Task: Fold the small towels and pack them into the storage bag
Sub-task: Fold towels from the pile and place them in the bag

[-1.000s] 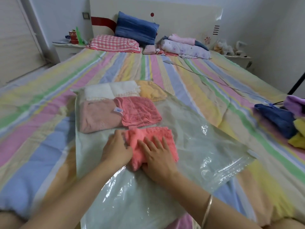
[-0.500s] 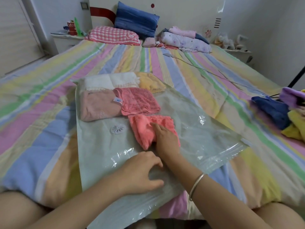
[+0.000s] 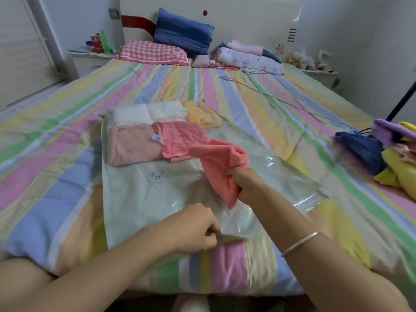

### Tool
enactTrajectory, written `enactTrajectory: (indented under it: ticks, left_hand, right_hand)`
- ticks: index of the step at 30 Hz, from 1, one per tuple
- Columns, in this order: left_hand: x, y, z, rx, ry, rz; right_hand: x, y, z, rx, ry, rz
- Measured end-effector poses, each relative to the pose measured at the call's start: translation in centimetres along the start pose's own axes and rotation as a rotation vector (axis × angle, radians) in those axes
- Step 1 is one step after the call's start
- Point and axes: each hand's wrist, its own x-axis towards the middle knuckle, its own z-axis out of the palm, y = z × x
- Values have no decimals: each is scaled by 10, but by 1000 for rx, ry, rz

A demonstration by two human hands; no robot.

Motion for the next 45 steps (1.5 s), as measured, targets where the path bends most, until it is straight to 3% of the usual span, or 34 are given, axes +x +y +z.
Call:
enactTrajectory:
  ticks: [4,7,14,19,25,29,35,45]
  left_hand:
    - [0,-3,-14,71,58,-18]
    - [2,-7,-18,94,76,-112]
    - [1,-15,-29,-581,-227,-217]
    - [-4,-24,-39,-715,-63,-309]
    - [-10,-19,-65,-817,163,-167]
    - [-14,5,-82,-784,252,-77]
    - [-19,19,-95,-826,442,47]
    - [-31,23,-96,-839,266,186]
  right_hand:
    - [-12,-5,-29,180,-23,132]
    - [-17,-8,-47,258,-36,130]
    - [-42,-17,-82,350,-120,85]
    - [-67,-17,-106,526,-191,65]
    - [-99,3,-114,375,-307,131]
    - [-99,22,-113,264,-252,173]
    - [-102,30,-107,305,-229,175]
    - [-60,-7,-23,583,-227,156]
